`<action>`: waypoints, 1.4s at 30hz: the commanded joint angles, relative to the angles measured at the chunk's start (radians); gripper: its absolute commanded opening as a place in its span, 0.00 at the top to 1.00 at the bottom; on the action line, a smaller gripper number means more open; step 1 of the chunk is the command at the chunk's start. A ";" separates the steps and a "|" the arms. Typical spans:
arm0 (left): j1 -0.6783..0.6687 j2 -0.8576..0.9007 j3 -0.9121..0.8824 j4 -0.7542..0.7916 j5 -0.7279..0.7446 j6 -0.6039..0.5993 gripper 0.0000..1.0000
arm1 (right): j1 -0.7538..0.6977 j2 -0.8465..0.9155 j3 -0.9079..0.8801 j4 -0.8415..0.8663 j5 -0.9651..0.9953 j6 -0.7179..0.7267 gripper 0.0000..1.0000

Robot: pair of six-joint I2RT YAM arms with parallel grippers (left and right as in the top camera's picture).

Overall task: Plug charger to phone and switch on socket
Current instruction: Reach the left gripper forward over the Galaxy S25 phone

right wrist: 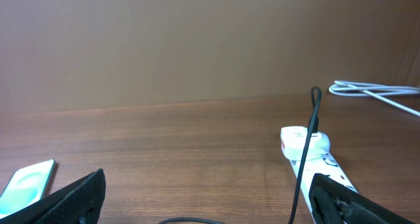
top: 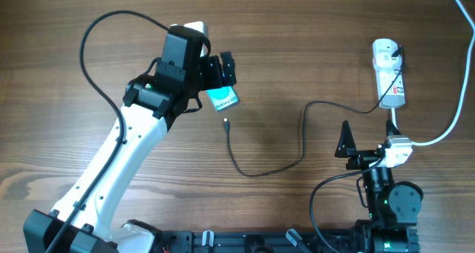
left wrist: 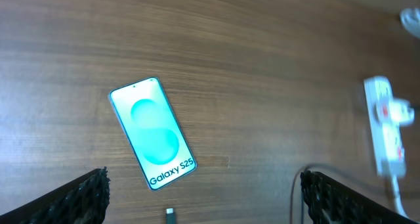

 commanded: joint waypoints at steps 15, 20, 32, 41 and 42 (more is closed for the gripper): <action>-0.003 0.368 0.290 -0.218 -0.114 -0.183 0.01 | 0.003 0.002 -0.001 0.003 -0.015 0.015 0.00; -0.003 0.433 0.290 -0.233 -0.114 -0.125 0.01 | 0.003 0.002 -0.001 0.003 -0.015 0.015 0.00; -0.003 0.562 0.290 -0.213 -0.125 -0.101 0.00 | 0.003 0.002 -0.001 0.003 -0.015 0.016 0.00; -0.003 0.604 0.290 -0.172 -0.124 -0.079 0.00 | 0.003 0.002 -0.001 0.003 -0.015 0.015 0.00; -0.003 0.608 0.290 -0.168 -0.124 -0.084 0.00 | 0.003 0.002 -0.001 0.003 -0.015 0.016 0.00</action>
